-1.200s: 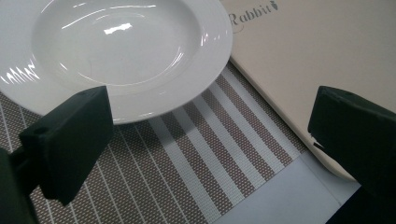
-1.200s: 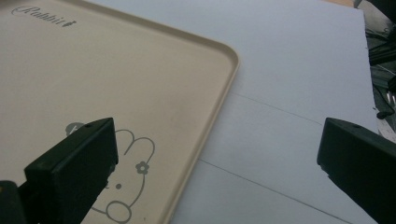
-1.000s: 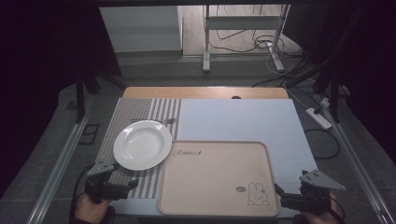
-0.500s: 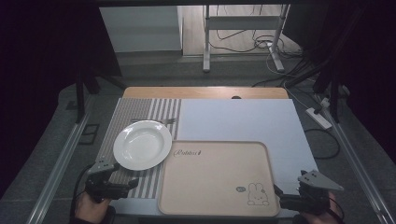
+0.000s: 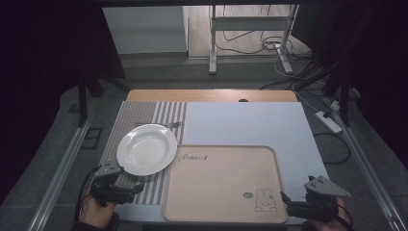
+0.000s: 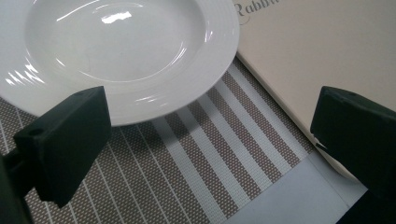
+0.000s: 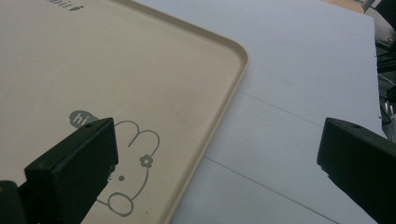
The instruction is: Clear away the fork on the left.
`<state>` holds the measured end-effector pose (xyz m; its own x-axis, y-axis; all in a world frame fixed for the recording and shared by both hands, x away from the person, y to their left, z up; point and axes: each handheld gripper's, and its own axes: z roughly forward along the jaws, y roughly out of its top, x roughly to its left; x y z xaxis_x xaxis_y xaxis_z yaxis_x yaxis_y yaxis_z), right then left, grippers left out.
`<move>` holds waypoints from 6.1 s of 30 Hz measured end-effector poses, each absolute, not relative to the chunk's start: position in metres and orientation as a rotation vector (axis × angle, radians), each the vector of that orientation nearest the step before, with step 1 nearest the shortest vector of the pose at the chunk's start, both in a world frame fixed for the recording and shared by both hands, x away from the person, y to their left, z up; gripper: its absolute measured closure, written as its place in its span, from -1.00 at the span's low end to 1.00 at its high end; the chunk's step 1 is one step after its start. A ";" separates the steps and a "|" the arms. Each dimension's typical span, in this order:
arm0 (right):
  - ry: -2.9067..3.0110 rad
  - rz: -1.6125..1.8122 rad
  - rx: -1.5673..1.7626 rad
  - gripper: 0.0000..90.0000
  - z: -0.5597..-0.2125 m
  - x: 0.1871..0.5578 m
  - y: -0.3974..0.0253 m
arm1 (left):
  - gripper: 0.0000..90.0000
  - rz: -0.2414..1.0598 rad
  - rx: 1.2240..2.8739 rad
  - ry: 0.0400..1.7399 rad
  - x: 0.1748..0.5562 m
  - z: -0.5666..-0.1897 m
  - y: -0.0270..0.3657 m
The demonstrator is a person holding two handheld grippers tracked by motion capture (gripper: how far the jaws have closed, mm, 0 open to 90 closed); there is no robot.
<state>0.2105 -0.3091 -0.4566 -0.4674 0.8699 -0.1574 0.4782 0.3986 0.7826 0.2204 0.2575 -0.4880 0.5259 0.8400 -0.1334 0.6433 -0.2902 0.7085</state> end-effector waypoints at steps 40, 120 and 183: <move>2.131 0.879 1.121 -1.00 -0.458 0.211 -0.306 | -1.00 0.270 2.040 1.224 0.284 -0.493 0.255; 2.155 0.840 1.101 -1.00 -0.459 0.212 -0.303 | -1.00 0.272 2.053 1.333 0.432 -0.503 0.266; 2.171 0.816 1.075 -1.00 -0.460 0.210 -0.300 | 0.56 0.177 2.145 1.420 0.492 -0.505 0.300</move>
<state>0.2103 -0.3005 -0.4601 -0.5091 0.8312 -0.2233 0.4785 0.4890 0.7293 0.4924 0.2996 -0.5048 0.4319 0.8821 -0.1882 0.8086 -0.2863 0.5140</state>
